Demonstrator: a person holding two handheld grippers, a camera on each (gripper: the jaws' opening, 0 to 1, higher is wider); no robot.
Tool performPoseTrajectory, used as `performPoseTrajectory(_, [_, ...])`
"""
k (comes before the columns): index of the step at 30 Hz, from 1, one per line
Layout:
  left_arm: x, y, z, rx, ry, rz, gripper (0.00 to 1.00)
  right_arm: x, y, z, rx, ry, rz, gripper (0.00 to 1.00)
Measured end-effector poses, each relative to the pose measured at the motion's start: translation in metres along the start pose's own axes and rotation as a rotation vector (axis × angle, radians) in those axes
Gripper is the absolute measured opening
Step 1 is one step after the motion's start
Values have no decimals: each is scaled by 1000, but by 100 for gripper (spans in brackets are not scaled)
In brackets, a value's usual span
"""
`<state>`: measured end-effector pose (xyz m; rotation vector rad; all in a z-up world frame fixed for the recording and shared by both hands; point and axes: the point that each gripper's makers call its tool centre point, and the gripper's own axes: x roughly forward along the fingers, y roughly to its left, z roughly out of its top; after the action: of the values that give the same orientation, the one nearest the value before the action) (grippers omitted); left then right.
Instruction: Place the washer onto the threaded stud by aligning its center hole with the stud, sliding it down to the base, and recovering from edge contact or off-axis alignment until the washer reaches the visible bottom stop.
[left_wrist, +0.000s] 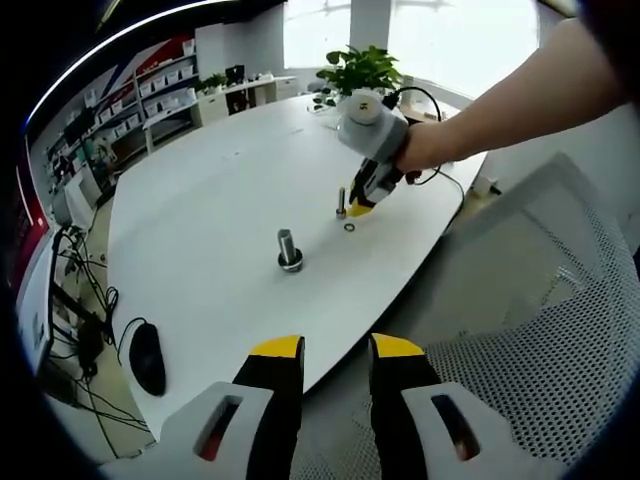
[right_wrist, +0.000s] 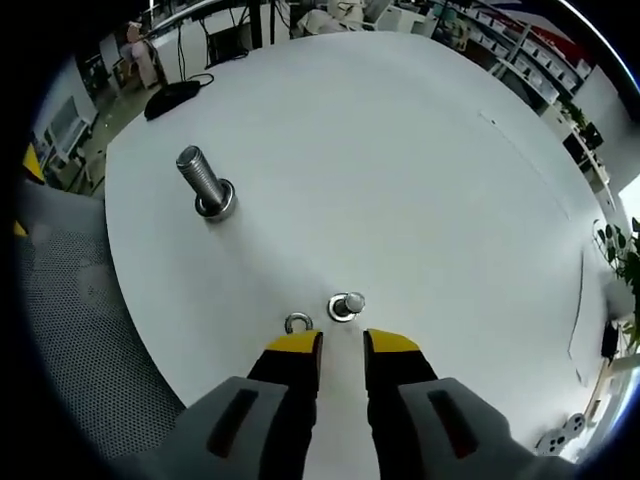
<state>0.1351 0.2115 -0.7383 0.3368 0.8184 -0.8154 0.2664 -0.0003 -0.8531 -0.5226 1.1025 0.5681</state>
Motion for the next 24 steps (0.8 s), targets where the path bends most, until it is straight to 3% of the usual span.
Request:
performPoseTrajectory(7, [0, 1, 0, -1, 0, 3, 23, -1, 13, -17, 4, 34, 25, 21])
performPoseTrajectory(13, [-1, 0, -1, 2, 2, 4, 23, 3, 23, -9, 24, 23, 50, 23])
performPoseTrajectory(15, [-1, 1, 0, 0, -6, 8, 23, 5, 29, -3, 111, -8, 70, 23])
performPoseTrajectory(17, [-1, 1, 1, -1, -6, 8, 23, 5, 29, 0, 134, -18, 71, 23])
performPoseTrajectory(24, [0, 1, 1, 0, -6, 2, 23, 13, 31, -2, 93, 9, 67, 23])
